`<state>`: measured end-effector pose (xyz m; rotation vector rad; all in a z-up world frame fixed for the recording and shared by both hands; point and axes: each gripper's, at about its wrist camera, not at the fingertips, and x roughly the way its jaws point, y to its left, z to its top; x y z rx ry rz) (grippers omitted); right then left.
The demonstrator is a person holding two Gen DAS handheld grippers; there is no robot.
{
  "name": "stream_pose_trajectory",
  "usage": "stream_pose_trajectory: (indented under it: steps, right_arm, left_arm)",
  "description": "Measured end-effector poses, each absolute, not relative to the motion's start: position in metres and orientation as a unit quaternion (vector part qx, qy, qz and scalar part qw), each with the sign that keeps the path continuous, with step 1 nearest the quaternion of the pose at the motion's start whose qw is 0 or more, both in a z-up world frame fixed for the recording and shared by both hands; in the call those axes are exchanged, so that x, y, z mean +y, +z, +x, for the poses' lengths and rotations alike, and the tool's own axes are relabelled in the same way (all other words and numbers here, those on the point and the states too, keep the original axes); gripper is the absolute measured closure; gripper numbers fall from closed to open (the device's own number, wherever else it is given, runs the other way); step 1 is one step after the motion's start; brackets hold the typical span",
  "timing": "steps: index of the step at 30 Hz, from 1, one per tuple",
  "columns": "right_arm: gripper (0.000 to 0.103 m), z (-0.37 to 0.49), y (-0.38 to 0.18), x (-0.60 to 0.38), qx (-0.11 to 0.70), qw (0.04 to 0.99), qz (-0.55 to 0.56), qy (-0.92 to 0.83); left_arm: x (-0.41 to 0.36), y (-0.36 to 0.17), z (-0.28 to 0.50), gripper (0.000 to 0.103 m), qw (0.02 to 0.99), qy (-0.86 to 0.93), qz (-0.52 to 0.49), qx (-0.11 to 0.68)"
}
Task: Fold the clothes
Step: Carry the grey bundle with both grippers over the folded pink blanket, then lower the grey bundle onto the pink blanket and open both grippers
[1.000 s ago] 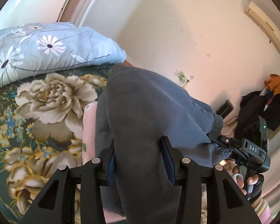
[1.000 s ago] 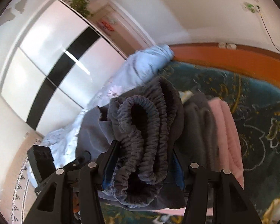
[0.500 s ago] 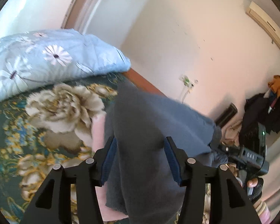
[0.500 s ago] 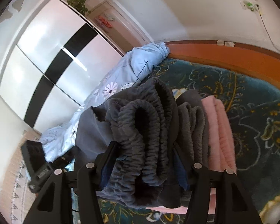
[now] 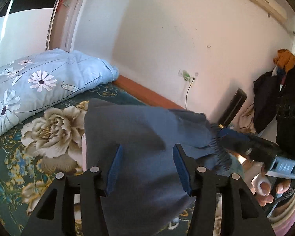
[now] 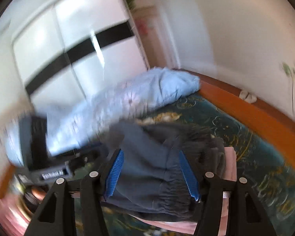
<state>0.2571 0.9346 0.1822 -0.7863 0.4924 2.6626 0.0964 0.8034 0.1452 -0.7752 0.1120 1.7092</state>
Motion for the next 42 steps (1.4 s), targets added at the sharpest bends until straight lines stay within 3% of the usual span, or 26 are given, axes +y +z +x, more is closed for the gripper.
stream_pose_trajectory:
  steps: [7, 17, 27, 33, 42]
  right_arm:
    - [0.041, 0.226, 0.142, 0.971, 0.210, 0.218, -0.316, 0.899]
    - [0.041, 0.213, 0.132, 0.983, 0.239, 0.228, -0.323, 0.887]
    - [0.041, 0.279, 0.176, 0.928, 0.225, 0.242, -0.219, 0.918]
    - [0.040, 0.287, 0.131, 0.887, 0.213, 0.282, -0.224, 0.908]
    - [0.039, 0.287, 0.063, 0.835, 0.188, 0.344, -0.236, 0.889]
  left_arm:
    - [0.830, 0.126, 0.083, 0.048, 0.579, 0.726, -0.366, 0.059]
    - [0.839, 0.109, 0.073, 0.048, 0.557, 0.724, -0.403, 0.058]
    - [0.754, 0.149, 0.099, 0.046, 0.536, 0.764, -0.360, 0.019]
    - [0.693, 0.105, 0.142, 0.043, 0.485, 0.810, -0.329, 0.024]
    - [0.680, 0.044, 0.163, 0.040, 0.430, 0.840, -0.331, 0.011]
